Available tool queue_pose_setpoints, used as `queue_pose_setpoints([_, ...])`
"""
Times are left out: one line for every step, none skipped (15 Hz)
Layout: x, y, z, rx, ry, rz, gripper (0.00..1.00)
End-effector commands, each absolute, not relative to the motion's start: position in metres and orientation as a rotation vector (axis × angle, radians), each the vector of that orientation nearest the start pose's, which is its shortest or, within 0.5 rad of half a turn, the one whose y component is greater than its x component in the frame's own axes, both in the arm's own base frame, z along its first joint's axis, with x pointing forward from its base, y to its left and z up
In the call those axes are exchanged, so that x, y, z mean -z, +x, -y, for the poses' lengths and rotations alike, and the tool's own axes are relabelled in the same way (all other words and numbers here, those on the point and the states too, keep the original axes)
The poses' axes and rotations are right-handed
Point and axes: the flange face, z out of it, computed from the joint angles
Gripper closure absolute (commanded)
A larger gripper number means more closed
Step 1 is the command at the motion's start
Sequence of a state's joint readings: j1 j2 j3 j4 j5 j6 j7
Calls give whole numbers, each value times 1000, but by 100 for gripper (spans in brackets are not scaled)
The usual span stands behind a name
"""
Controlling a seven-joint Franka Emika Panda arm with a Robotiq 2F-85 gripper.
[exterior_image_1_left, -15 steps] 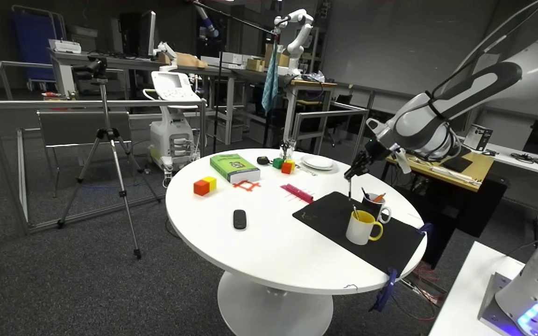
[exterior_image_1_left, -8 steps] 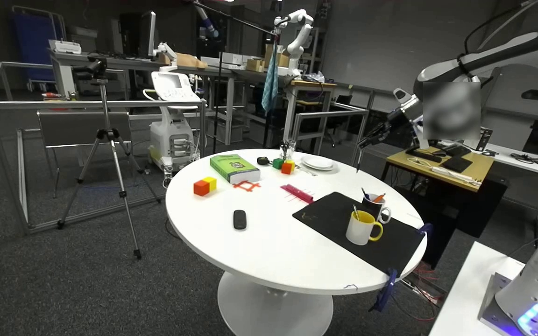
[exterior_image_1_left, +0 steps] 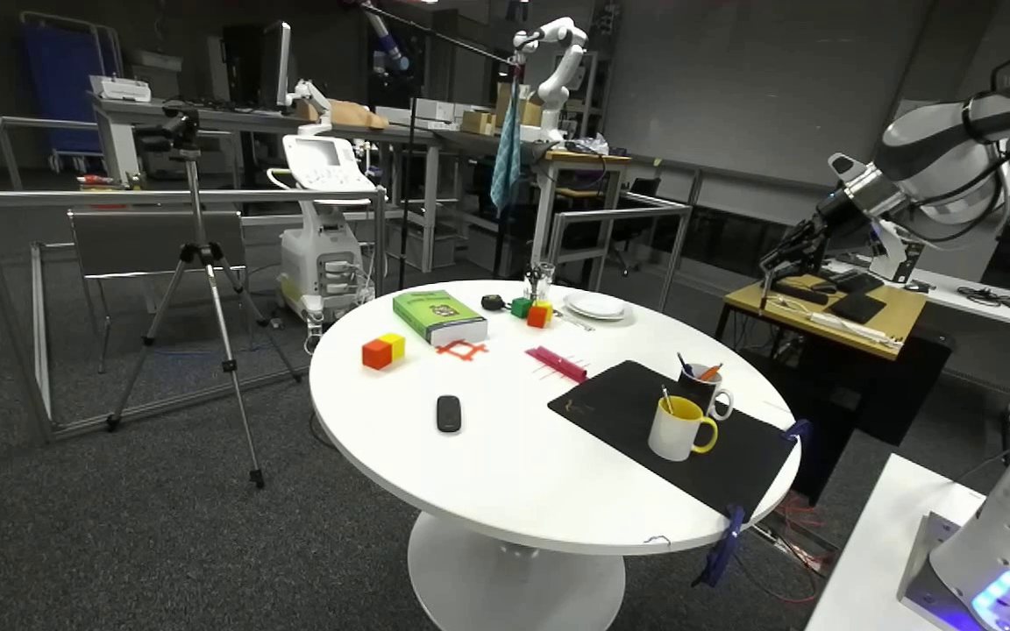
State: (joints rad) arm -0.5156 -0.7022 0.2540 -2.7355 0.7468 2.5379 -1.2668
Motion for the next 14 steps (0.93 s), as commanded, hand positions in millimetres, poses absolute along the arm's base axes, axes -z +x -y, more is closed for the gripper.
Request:
queue_pose_setpoints([-469,354,104,1006,-2966,715,83])
queue_pose_setpoints([-469,354,103,1006,-2967,719,83])
queue_pose_setpoints([-468,355,101,1002,-2967,728,83])
queue_pose_setpoints([-468,355,99,999,-2968,735,83])
queue_pose_setpoints([-468,355,99,998,-2968,735,83])
queue_pose_setpoints([-468,355,99,998,-2968,734,83])
queue_pose_setpoints([-467,355,99,998,-2968,734,83])
queue_pose_setpoints([-467,355,99,998,-2968,734,96])
queue_pose_setpoints([-466,358,99,980,-2980,741,96])
queue_pose_setpoints([-464,360,99,969,-2985,738,96])
queue_pose_setpoints([-463,363,97,966,-2987,734,96])
queue_pose_setpoints([-461,366,98,959,-2988,730,96])
queue_pose_setpoints([-461,368,98,956,-2992,724,96])
queue_pose_setpoints([-458,370,99,951,-2988,722,96])
